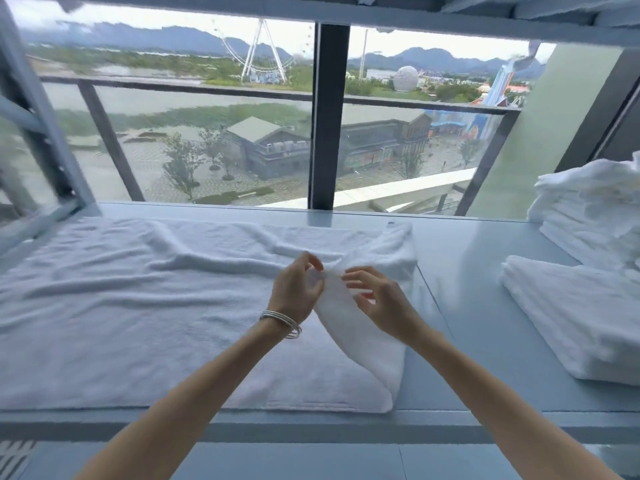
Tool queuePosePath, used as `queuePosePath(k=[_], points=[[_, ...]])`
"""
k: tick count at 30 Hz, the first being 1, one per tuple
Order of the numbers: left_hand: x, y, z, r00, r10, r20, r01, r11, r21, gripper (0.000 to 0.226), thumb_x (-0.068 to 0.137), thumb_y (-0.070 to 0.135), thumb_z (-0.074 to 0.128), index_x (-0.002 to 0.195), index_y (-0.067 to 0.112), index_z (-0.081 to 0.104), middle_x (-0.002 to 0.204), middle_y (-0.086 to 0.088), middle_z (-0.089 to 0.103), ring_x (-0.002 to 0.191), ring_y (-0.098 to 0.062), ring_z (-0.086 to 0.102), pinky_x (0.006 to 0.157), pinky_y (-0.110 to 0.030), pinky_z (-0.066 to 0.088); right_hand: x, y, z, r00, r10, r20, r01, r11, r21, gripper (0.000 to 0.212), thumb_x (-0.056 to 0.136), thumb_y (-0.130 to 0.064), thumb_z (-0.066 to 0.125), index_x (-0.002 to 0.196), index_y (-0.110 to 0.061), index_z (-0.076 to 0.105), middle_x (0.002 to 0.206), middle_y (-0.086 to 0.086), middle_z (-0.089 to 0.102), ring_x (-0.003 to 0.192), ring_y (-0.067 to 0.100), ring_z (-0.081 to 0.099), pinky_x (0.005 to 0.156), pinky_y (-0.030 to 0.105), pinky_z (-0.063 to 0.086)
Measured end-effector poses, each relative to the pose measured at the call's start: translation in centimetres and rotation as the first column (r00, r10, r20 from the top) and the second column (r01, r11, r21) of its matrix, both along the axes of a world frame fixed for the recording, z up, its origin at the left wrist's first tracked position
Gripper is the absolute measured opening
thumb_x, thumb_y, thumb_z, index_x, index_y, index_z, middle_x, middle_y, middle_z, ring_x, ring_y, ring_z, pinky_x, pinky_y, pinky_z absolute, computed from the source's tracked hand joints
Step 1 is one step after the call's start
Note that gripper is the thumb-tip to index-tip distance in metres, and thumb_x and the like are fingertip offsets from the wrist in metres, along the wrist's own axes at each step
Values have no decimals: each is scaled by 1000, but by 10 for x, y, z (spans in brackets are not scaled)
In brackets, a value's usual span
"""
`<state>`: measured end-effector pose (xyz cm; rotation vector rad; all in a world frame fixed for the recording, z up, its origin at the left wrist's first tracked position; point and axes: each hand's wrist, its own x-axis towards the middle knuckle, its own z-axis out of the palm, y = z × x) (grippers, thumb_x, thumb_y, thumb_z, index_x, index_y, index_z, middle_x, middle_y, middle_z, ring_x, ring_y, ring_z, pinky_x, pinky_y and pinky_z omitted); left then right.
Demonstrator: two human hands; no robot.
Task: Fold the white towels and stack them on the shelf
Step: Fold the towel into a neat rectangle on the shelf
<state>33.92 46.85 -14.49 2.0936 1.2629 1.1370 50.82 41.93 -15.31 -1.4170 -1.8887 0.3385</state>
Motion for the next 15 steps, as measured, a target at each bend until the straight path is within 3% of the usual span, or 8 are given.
queuePosePath(k=[2,6,8,15], points=[[-39,9,8,996,86,3,-86,996,3,18,80,4,64,97,5,59,82,-1,57,71,-17,51,58,-19,29,-32,15,2,997,68,40,-67,998,-7,32,84,3,62,116,-3,62,120,5,57,103,16,62,87,22,51],[-136,27,11,959,282,11,-282,959,-18,21,80,6,66,100,4,60,82,-1,56,73,-18,52,61,-19,30,-118,38,1,961,213,177,-210,977,-33,42,85,-17,66,125,-9,57,130,7,52,112,18,55,94,16,38],[-184,30,10,937,348,15,-348,937,-30,21,79,5,67,99,3,61,82,-1,55,74,-17,51,62,-17,31,-162,44,-4,935,279,217,-270,960,-69,48,86,-22,65,131,-11,52,135,6,47,114,20,54,98,21,39],[-339,29,-12,906,417,-76,-423,900,-107,19,80,6,65,98,6,59,82,-3,57,73,-21,54,63,-24,37,-303,57,-22,862,391,323,-355,920,-167,58,87,-26,63,139,-13,42,144,5,38,116,27,53,99,34,42]])
